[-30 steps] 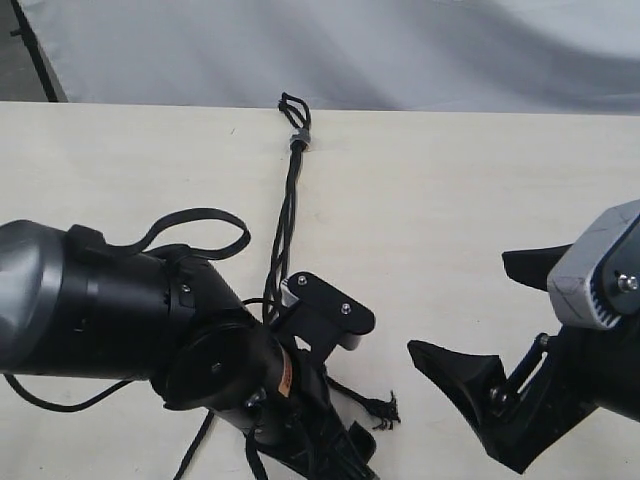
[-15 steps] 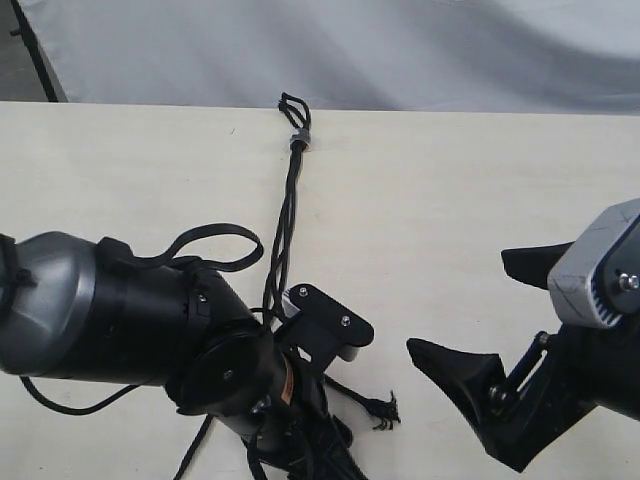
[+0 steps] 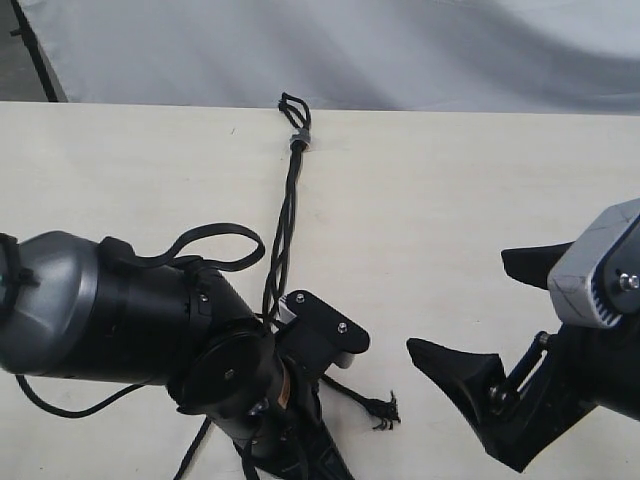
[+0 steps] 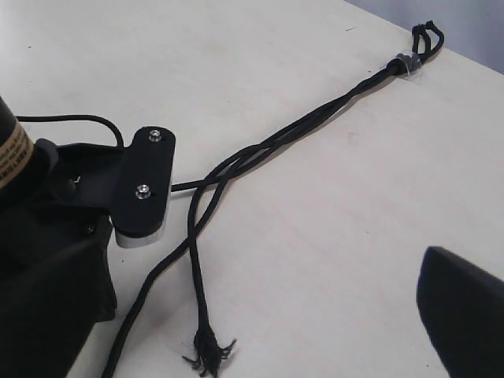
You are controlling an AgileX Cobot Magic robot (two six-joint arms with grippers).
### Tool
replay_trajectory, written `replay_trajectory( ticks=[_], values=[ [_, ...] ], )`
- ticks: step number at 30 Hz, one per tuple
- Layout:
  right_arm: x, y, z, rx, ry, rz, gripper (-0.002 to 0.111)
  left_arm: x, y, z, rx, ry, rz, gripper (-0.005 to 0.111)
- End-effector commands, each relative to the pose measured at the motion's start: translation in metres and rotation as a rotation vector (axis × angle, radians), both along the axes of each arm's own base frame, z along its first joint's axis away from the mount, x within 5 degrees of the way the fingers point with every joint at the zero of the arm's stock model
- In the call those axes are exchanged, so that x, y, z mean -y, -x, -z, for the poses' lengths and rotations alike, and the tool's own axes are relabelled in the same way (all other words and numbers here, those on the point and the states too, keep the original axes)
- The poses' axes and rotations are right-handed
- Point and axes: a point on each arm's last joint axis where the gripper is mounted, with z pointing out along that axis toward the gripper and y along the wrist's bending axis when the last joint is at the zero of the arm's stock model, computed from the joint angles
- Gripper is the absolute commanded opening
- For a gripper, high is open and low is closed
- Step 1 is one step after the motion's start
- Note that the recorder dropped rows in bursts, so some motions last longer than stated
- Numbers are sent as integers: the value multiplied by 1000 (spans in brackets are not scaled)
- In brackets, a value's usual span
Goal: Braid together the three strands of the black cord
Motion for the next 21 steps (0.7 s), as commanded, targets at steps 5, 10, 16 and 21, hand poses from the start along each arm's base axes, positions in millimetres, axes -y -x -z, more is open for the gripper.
replay_trajectory(
  ticks=[5,10,16,21],
  values=[
    [1,0,-1,16,-2,0,105,-2,4,2,-26,-33,16,1],
    [1,0,-1,16,-2,0,105,-6,3,-12,-38,-137,97,1],
    [1,0,-1,17,-1,-1,105,-5,3,-37,-40,-145,107,1],
    [1,0,-1,17,-1,-1,105,-3,0,-39,-10,-111,104,1]
  ],
)
